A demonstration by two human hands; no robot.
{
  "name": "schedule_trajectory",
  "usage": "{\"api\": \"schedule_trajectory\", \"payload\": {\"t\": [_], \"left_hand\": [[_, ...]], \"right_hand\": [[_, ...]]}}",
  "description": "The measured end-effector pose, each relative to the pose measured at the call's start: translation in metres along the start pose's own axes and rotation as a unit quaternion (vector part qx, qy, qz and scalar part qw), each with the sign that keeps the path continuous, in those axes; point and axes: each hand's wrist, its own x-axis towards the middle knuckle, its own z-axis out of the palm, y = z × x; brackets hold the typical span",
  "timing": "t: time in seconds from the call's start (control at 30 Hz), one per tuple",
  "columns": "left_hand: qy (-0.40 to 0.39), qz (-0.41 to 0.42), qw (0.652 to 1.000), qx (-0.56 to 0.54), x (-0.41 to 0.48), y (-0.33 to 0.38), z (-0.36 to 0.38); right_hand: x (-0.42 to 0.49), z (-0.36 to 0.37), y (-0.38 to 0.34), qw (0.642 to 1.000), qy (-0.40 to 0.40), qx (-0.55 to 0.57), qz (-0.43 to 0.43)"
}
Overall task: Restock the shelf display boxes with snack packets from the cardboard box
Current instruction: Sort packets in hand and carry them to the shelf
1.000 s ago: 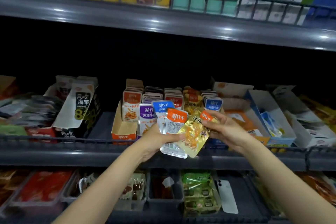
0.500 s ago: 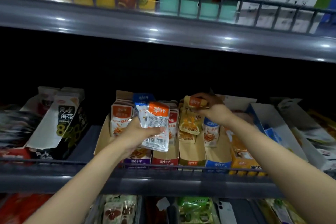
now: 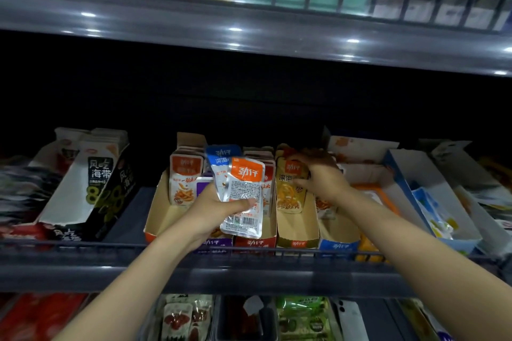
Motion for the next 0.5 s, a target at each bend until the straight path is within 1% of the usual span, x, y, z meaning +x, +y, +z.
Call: {"api": "schedule_trajectory", "payload": {"t": [0.07, 0.23, 0.37, 0.43, 0.5], "left_hand": [[-0.003, -0.005, 1.0, 0.006, -0.002, -0.001, 0.001], [-0.006, -0.008, 1.0, 0.002, -0.006, -0.003, 0.003], [-0.001, -0.01, 1.0, -0.01, -0.012, -0.003, 0.001], [-0.005, -0.006, 1.0, -0.007, -0.016, -0.003, -0.001], [-0.009, 0.005, 1.0, -0.005, -0.022, -0.002, -0.002]], "right_hand": [[-0.001, 0.001, -0.001, 1.0, -0.005, -0.019, -0.005], [-0.004, 0.005, -0.001, 0.999, -0.027, -0.015, 0.018], [-0.01, -0.002, -0.008, 1.0, 0.002, 0.006, 0.006], [-0.014, -0.008, -0.021, 0.997, 0.042, 0.061, 0.014], [-0.02, -0.017, -0.046, 0.978, 0.067, 0.19, 0.057]]}}
